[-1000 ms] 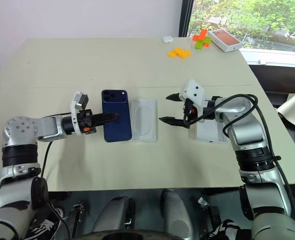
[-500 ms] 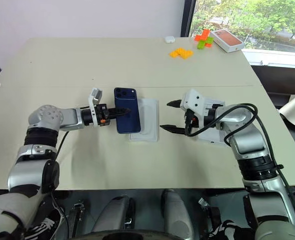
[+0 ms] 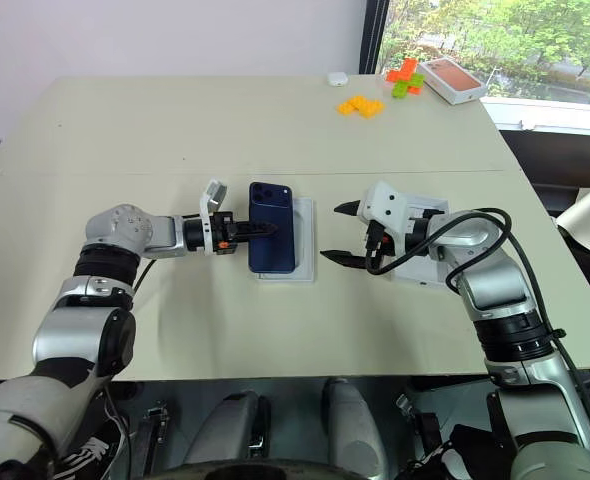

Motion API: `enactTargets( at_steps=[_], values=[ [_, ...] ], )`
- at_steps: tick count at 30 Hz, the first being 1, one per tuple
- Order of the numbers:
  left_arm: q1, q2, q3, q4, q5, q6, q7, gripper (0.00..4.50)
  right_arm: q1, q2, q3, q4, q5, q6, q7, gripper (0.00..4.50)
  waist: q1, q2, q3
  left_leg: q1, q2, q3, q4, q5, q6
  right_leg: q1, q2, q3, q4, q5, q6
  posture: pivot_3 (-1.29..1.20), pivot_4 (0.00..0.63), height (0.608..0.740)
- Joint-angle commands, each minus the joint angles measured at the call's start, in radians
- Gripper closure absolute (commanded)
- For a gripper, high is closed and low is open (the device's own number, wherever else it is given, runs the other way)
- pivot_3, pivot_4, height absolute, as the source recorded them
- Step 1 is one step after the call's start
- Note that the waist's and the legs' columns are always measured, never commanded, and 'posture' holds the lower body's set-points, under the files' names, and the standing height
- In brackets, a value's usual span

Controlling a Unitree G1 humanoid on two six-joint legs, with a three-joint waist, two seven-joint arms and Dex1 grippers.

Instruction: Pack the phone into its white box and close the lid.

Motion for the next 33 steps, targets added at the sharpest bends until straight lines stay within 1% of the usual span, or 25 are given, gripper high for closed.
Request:
enactTargets(
  at_steps=[1, 2, 3, 4, 5, 10, 11, 13, 19, 22, 28, 31, 33],
  values=[
    [-0.03, -0.006, 0.025, 0.001, 0.01, -0.011, -0.013, 4.5, -0.026, -0.002, -0.011, -0.015, 0.004, -0.007, -0.017, 0.05, 0.0, 0.0, 0.0, 0.0, 0.0, 0.0, 0.0, 0.0, 0.0, 0.0, 0.0, 0.0, 0.0, 0.0, 0.0, 0.0, 0.15, 0.74],
    [-0.03, -0.011, 0.027, 0.001, 0.011, -0.009, -0.013, 4.5, -0.028, 0.0, -0.01, -0.014, 0.005, -0.004, -0.021, 0.05, 0.0, 0.0, 0.0, 0.0, 0.0, 0.0, 0.0, 0.0, 0.0, 0.0, 0.0, 0.0, 0.0, 0.0, 0.0, 0.0, 0.15, 0.74],
    [-0.03, -0.015, 0.029, 0.0, 0.013, -0.008, -0.013, 3.51, -0.03, 0.001, -0.009, -0.013, 0.006, -0.001, -0.023, 0.0, 0.0, 0.0, 0.0, 0.0, 0.0, 0.0, 0.0, 0.0, 0.0, 0.0, 0.0, 0.0, 0.0, 0.0, 0.0, 0.0, 0.15, 0.74],
    [-0.03, -0.018, 0.032, -0.001, 0.014, -0.006, -0.013, 3.24, -0.032, 0.0, -0.007, -0.012, 0.004, -0.002, -0.024, 0.0, 0.0, 0.0, 0.0, 0.0, 0.0, 0.0, 0.0, 0.0, 0.0, 0.0, 0.0, 0.0, 0.0, 0.0, 0.0, 0.0, 0.15, 0.74],
    [-0.027, -0.021, 0.03, -0.013, 0.013, 0.001, -0.016, 2.84, -0.032, -0.001, -0.005, -0.009, 0.001, -0.004, -0.025, 0.0, 0.0, 0.0, 0.0, 0.0, 0.0, 0.0, 0.0, 0.0, 0.0, 0.0, 0.0, 0.0, 0.0, 0.0, 0.0, 0.0, 0.15, 0.74],
    [-0.016, -0.027, 0.014, -0.074, 0.022, 0.014, -0.022, 0.33, -0.033, 0.001, 0.005, -0.003, -0.01, -0.015, -0.028, 0.0, 0.002, 0.0, 0.0, 0.001, 0.0, 0.0, 0.0, 0.0, 0.0, 0.001, 0.0, 0.0, 0.001, 0.0, 0.0, 0.0, 0.15, 0.74],
    [-0.018, -0.025, 0.016, -0.082, 0.019, 0.022, -0.024, 0.04, -0.032, 0.002, 0.005, -0.004, -0.009, -0.014, -0.028, 0.0, 0.001, 0.0, 0.0, 0.001, 0.0, 0.0, 0.001, 0.0, 0.0, 0.001, 0.0, 0.0, 0.001, 0.0, 0.0, 0.0, 0.15, 0.74],
    [-0.02, -0.023, 0.02, -0.089, 0.019, 0.031, -0.024, 0.04, -0.032, 0.004, 0.005, -0.004, -0.01, -0.016, -0.032, 0.0, 0.0, 0.0, 0.0, 0.001, 0.0, 0.0, 0.001, 0.0, 0.0, 0.001, 0.0, 0.0, 0.001, 0.0, 0.0, 0.0, 0.15, 0.74],
    [0.0, 0.002, -0.019, -0.176, 0.025, 0.046, -0.056, 0.04, -0.034, 0.006, 0.006, -0.001, -0.011, -0.02, -0.035, 0.0, -0.001, 0.0, 0.0, 0.001, 0.0, 0.0, 0.0, 0.0, 0.0, 0.001, 0.0, 0.0, 0.001, 0.0, 0.0, 0.0, 0.15, 0.74],
    [0.027, 0.046, -0.03, -0.279, -0.01, 0.109, -0.091, 0.04, -0.036, 0.005, 0.006, 0.002, -0.014, -0.027, -0.034, 0.0, -0.004, 0.0, 0.0, 0.001, 0.0, 0.0, 0.0, 0.0, 0.0, 0.0, 0.0, 0.0, 0.001, 0.0, 0.0, 0.0, 0.15, 0.74],
    [0.094, 0.107, -0.041, -0.46, -0.055, 0.178, -0.118, 0.04, -0.045, 0.009, 0.011, 0.01, -0.021, -0.038, -0.035, 0.0, -0.003, 0.0, 0.0, 0.0, 0.001, 0.0, 0.0, 0.0, 0.0, 0.0, 0.0, 0.0, 0.001, 0.0, 0.0, 0.0, 0.15, 0.74],
    [0.101, 0.104, -0.01, -0.447, -0.039, 0.162, -0.077, 0.04, -0.056, 0.015, 0.016, 0.019, -0.025, -0.043, -0.034, 0.0, 0.001, 0.0, 0.0, 0.001, 0.001, 0.0, 0.0, 0.0, 0.0, 0.0, 0.0, 0.0, 0.001, 0.0, 0.0, 0.0, 0.15, 0.74],
    [0.107, 0.111, -0.015, -0.435, -0.014, 0.126, -0.063, 0.04, -0.061, 0.018, 0.018, 0.022, -0.028, -0.047, -0.034, 0.0, 0.0, 0.0, 0.0, 0.001, 0.001, 0.0, 0.0, 0.0, 0.0, 0.0, 0.0, 0.0, 0.001, 0.0, 0.0, 0.0, 0.15, 0.74]
  ],
)
